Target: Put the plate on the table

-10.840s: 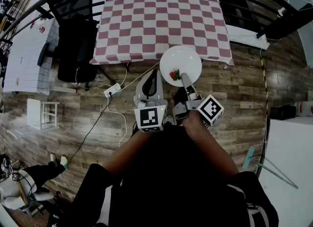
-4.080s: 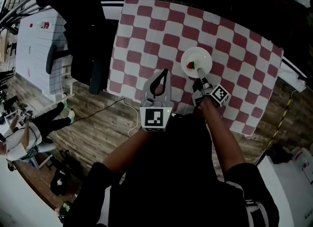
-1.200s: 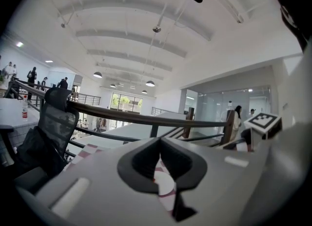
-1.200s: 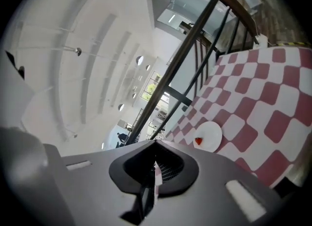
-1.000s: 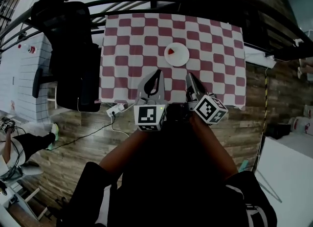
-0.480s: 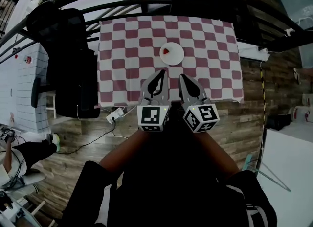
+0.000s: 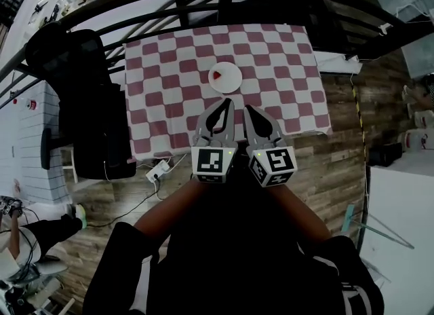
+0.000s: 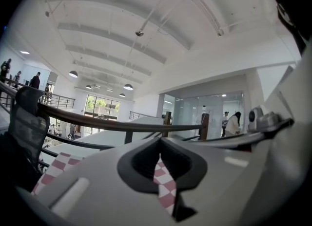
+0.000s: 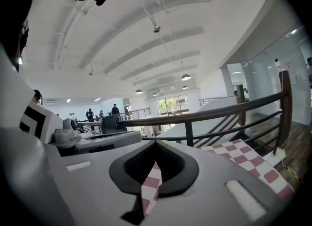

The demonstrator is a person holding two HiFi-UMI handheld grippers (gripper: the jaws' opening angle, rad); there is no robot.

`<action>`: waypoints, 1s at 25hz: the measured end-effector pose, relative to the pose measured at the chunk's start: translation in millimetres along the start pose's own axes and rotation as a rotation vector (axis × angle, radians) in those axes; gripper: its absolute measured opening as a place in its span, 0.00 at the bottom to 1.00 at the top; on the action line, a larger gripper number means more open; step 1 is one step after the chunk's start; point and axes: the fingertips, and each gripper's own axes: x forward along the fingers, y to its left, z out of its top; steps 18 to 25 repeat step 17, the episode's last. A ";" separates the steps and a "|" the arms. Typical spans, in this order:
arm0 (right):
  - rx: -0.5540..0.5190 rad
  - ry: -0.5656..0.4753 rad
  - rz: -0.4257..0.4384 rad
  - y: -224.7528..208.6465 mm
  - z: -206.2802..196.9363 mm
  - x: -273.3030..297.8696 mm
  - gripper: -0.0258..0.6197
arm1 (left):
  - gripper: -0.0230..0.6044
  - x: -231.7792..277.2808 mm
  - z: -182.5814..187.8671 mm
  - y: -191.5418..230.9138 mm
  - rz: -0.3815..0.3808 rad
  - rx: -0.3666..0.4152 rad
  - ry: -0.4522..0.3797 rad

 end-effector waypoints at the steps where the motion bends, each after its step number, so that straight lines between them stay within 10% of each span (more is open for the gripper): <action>1: -0.007 0.002 -0.004 -0.1 0.7 0.2 0.04 | 0.05 0.4 0.5 0.0 -0.001 0.004 0.000; 25: -0.039 -0.011 0.020 7.6 5.4 20.1 0.04 | 0.05 7.0 -6.0 22.5 0.029 -0.024 -0.003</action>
